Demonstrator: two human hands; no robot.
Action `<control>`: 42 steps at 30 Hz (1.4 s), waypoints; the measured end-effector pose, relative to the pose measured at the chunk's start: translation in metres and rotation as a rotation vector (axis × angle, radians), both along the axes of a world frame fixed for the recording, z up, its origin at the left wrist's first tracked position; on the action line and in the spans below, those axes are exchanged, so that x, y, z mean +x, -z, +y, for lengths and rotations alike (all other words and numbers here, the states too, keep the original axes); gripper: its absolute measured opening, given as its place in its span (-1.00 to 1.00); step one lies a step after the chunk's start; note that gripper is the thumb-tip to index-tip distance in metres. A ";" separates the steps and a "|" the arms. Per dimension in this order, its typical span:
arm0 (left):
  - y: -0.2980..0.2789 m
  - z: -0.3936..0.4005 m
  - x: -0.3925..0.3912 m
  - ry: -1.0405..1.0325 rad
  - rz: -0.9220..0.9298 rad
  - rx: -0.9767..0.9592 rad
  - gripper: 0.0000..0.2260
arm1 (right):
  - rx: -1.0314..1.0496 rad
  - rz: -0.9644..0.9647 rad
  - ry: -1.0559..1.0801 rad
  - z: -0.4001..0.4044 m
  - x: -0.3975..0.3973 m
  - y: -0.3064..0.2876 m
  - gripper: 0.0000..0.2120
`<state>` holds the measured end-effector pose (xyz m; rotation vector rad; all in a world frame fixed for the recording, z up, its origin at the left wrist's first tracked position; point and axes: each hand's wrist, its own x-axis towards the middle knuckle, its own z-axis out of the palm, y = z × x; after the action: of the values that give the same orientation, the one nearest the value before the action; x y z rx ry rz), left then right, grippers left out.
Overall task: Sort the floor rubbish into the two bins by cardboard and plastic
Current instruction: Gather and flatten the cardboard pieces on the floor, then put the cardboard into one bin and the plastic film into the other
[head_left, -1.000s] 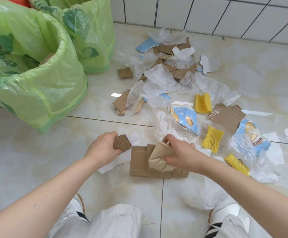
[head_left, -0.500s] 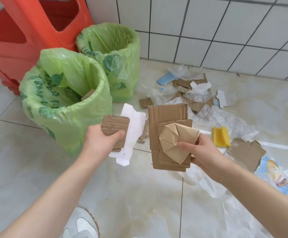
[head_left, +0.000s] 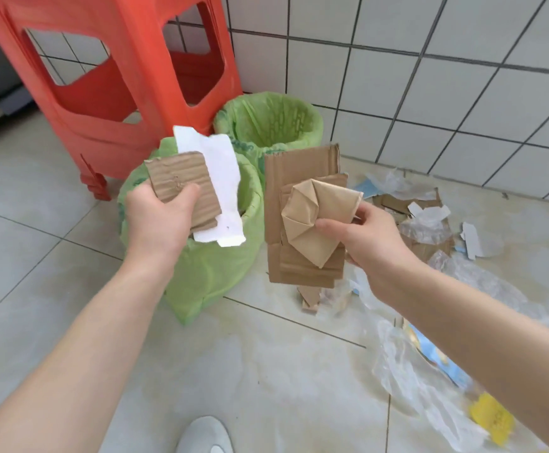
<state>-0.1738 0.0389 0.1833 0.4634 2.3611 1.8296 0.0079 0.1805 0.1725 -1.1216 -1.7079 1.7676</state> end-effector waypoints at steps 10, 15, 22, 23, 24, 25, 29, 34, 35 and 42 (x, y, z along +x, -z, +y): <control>0.015 -0.019 -0.040 -0.236 0.339 -0.169 -0.69 | 0.111 0.094 0.028 -0.002 -0.102 -0.022 -0.75; 0.012 -0.010 -0.048 -0.261 0.403 -0.255 -0.67 | 0.128 0.050 -0.045 0.004 -0.155 -0.012 -0.75; 0.040 0.002 -0.046 0.182 0.200 -0.763 -0.59 | 0.198 -0.377 -0.296 0.021 -0.169 0.012 -0.68; 0.042 0.003 -0.044 0.179 0.209 -0.758 -0.61 | 0.219 -0.369 -0.293 0.025 -0.162 0.010 -0.68; 0.044 0.004 -0.041 0.181 0.214 -0.743 -0.64 | 0.241 -0.365 -0.294 0.029 -0.155 0.007 -0.68; 0.045 0.005 -0.038 0.187 0.220 -0.722 -0.68 | 0.258 -0.361 -0.297 0.032 -0.147 0.004 -0.68; 0.043 0.011 -0.023 0.202 0.280 -0.618 -0.82 | 0.270 -0.336 -0.332 0.040 -0.103 -0.007 -0.71; 0.044 0.028 0.016 0.284 0.376 -0.469 -0.84 | 0.159 -0.388 -0.318 0.047 -0.027 0.011 -0.78; 0.045 0.033 0.026 0.309 0.400 -0.443 -0.84 | 0.134 -0.397 -0.306 0.047 -0.010 0.017 -0.80; 0.082 0.041 0.100 0.478 0.444 -0.377 -0.83 | -0.033 -0.487 -0.232 0.029 0.120 0.069 -0.84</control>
<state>-0.0734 0.0797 0.1016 1.3495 2.4690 1.1261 0.1275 0.2096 0.1035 -1.5157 -2.1701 1.7573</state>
